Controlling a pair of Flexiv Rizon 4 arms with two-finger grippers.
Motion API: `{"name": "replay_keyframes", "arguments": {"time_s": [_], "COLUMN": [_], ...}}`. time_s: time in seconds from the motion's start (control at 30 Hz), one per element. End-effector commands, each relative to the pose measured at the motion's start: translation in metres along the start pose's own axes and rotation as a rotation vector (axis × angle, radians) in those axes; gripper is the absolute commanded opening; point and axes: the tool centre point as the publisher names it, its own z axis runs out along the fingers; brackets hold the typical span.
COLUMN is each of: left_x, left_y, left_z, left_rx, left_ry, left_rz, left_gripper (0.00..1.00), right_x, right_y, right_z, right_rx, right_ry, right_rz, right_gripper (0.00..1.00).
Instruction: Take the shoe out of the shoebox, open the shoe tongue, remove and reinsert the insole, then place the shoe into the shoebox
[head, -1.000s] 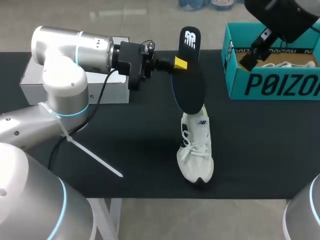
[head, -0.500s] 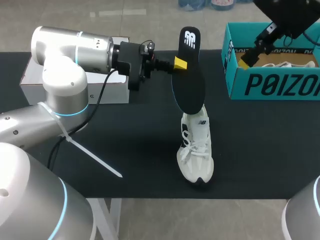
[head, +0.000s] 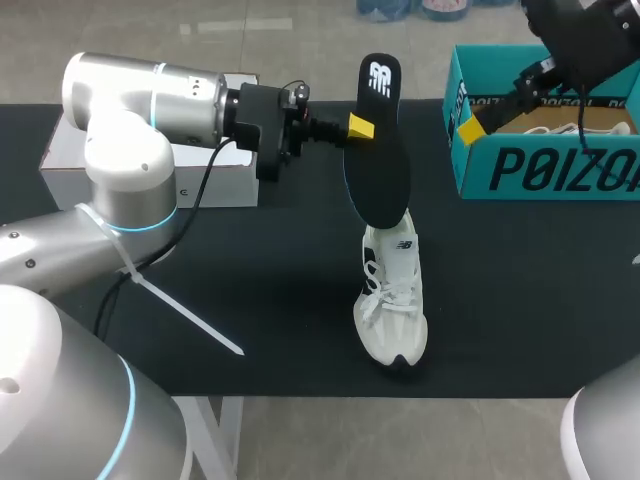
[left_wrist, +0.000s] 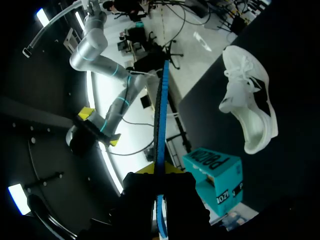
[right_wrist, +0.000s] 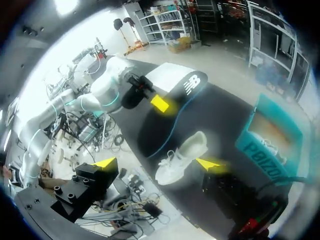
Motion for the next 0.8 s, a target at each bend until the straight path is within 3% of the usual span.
{"name": "replay_keyframes", "arguments": {"time_s": [0.03,0.4,0.8], "left_x": [0.001,0.001,0.001], "left_y": [0.0,0.0,0.0], "left_z": [0.001,0.001,0.001], "left_rx": [-0.002,-0.002,-0.002], "left_ry": [-0.001,-0.001,-0.001], "left_rz": [0.002,0.002,0.002], "left_gripper": [0.0,0.0,0.0], "right_x": [-0.006,-0.003,-0.006], "right_y": [-0.001,0.016,0.033], "right_z": [0.032,0.076,0.1], "right_rx": [-0.113,-0.146,-0.144], "right_ry": [0.274,0.44,0.474], "right_rz": [0.038,0.033,0.012], "right_gripper": [1.0,1.0,1.0]}}
